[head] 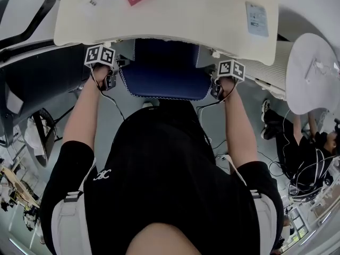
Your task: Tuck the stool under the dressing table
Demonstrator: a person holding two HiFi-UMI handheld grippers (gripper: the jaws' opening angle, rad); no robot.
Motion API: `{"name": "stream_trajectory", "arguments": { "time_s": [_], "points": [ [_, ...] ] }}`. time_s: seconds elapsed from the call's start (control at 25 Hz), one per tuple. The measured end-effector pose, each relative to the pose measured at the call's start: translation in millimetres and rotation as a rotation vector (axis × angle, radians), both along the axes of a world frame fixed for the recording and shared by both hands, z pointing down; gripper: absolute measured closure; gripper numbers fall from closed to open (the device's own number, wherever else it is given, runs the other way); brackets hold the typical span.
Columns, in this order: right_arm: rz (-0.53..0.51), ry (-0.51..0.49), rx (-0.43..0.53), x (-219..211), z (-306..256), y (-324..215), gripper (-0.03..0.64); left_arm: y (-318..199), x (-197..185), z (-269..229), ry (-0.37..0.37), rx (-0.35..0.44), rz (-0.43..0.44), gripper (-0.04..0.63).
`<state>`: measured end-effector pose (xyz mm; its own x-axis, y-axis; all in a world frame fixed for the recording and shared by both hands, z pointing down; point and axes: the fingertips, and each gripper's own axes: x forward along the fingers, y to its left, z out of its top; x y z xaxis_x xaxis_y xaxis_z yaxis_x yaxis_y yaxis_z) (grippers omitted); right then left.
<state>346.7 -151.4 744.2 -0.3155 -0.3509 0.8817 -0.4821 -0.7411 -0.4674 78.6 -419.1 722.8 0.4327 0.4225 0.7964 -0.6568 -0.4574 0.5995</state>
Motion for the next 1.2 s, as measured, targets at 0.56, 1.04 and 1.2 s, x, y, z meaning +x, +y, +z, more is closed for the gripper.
{"name": "stream_trajectory", "arguments": {
  "time_s": [0.56, 1.04, 1.2],
  "points": [
    [0.038, -0.092, 0.066, -4, 5, 2, 0.433, -9, -9, 4, -0.069, -0.013, -0.012, 0.354],
    [0.041, 0.396, 0.141, 39, -73, 13, 0.597, -40, -13, -103, 0.101, 0.508, 0.003, 0.592],
    [0.049, 0.551, 0.295, 34, -140, 3, 0.608, -21, -3, -151, 0.187, 0.650, 0.005, 0.592]
  ]
}}
